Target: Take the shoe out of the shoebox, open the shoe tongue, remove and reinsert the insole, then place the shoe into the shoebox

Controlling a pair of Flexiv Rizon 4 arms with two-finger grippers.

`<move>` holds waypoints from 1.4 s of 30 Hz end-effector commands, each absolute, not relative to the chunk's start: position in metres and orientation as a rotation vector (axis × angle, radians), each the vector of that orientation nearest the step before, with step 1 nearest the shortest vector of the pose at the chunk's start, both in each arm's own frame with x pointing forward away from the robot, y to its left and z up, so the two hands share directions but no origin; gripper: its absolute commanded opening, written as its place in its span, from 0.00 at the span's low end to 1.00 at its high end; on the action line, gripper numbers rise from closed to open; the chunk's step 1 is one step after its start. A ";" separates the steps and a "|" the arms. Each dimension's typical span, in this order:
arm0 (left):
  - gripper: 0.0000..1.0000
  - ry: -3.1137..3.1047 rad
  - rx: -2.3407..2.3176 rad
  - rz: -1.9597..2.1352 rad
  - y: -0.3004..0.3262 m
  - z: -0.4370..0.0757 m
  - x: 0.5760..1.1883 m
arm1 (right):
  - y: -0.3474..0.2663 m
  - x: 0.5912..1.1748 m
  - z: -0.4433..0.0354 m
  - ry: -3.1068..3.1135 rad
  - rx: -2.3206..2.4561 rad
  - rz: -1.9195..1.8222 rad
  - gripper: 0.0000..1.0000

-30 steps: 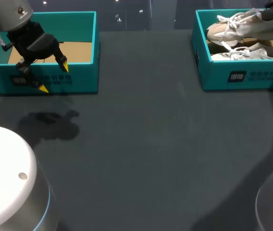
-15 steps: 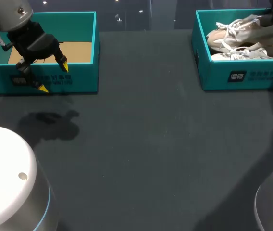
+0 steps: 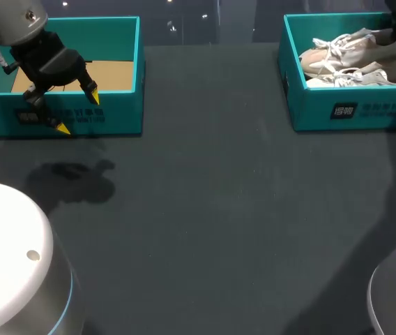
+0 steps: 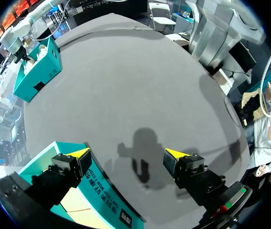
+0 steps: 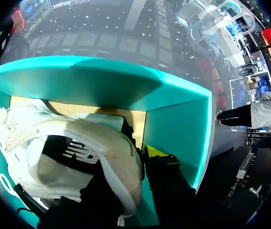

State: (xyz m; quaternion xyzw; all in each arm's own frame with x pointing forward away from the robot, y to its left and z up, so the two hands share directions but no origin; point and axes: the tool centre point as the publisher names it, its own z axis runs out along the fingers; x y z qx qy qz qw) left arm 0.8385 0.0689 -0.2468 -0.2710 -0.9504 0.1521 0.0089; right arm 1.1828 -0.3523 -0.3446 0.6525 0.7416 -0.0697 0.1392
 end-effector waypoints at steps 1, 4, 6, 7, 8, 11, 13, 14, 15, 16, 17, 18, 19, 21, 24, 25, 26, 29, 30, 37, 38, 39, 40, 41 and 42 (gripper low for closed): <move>1.00 -2.969 -0.847 0.471 0.069 -0.247 0.838 | -0.354 1.189 -0.349 2.155 1.903 -0.206 0.01; 1.00 -2.969 -0.847 0.471 0.069 -0.247 0.838 | -0.353 1.188 -0.352 2.159 1.915 -0.198 0.10; 1.00 -2.969 -0.847 0.471 0.069 -0.247 0.838 | -0.353 1.187 -0.353 2.162 1.921 -0.193 0.14; 1.00 -2.969 -0.847 0.471 0.069 -0.247 0.838 | -0.353 1.186 -0.354 2.164 1.922 -0.193 0.15; 1.00 -2.969 -0.847 0.471 0.069 -0.247 0.838 | -0.353 1.186 -0.355 2.165 1.924 -0.193 0.16; 1.00 -2.969 -0.847 0.471 0.069 -0.247 0.838 | -0.352 1.185 -0.356 2.169 1.927 -0.192 0.18; 1.00 -2.969 -0.847 0.471 0.069 -0.247 0.838 | -0.351 1.184 -0.357 2.171 1.930 -0.191 0.20; 1.00 -2.969 -0.847 0.471 0.069 -0.247 0.838 | -0.351 1.184 -0.357 2.172 1.931 -0.190 0.22; 1.00 -2.969 -0.847 0.471 0.069 -0.247 0.838 | -0.350 1.183 -0.357 2.174 1.933 -0.188 0.24; 1.00 -2.969 -0.847 0.471 0.069 -0.247 0.838 | -0.349 1.182 -0.357 2.175 1.934 -0.186 0.30; 1.00 -2.969 -0.847 0.471 0.069 -0.247 0.838 | -0.349 1.182 -0.357 2.175 1.934 -0.185 0.35; 1.00 -2.969 -0.847 0.471 0.069 -0.247 0.838 | -0.348 1.182 -0.357 2.176 1.935 -0.184 0.38; 1.00 -2.969 -0.847 0.471 0.069 -0.247 0.838 | -0.348 1.182 -0.358 2.177 1.936 -0.183 0.38; 1.00 -2.969 -0.847 0.471 0.069 -0.247 0.838 | -0.347 1.181 -0.358 2.179 1.938 -0.182 0.38; 1.00 -2.969 -0.847 0.471 0.069 -0.247 0.838 | -0.347 1.180 -0.357 2.179 1.941 -0.181 0.41; 1.00 -2.969 -0.847 0.471 0.069 -0.247 0.838 | -0.347 1.180 -0.356 2.178 1.942 -0.180 0.42; 1.00 -2.969 -0.847 0.471 0.069 -0.247 0.838 | -0.346 1.179 -0.356 2.178 1.943 -0.179 0.45; 1.00 -2.969 -0.847 0.471 0.069 -0.247 0.838 | -0.344 1.179 -0.353 2.178 1.947 -0.173 0.60; 1.00 -2.969 -0.847 0.471 0.069 -0.247 0.838 | -0.343 1.179 -0.351 2.182 1.948 -0.164 0.75; 1.00 -2.969 -0.847 0.471 0.069 -0.247 0.838 | -0.331 1.173 -0.325 2.195 1.936 -0.127 1.00; 1.00 -2.969 -0.847 0.471 0.069 -0.247 0.838 | -0.329 1.171 -0.320 2.195 1.936 -0.121 1.00; 1.00 -2.969 -0.847 0.471 0.069 -0.247 0.838 | -0.327 1.168 -0.314 2.197 1.938 -0.095 1.00; 1.00 -2.969 -0.847 0.471 0.069 -0.247 0.838 | -0.325 1.166 -0.309 2.200 1.939 -0.091 1.00; 1.00 -2.969 -0.847 0.471 0.069 -0.247 0.838 | -0.323 1.163 -0.303 2.200 1.941 -0.093 1.00; 1.00 -2.969 -0.847 0.471 0.069 -0.247 0.838 | -0.321 1.159 -0.298 2.208 1.944 -0.063 1.00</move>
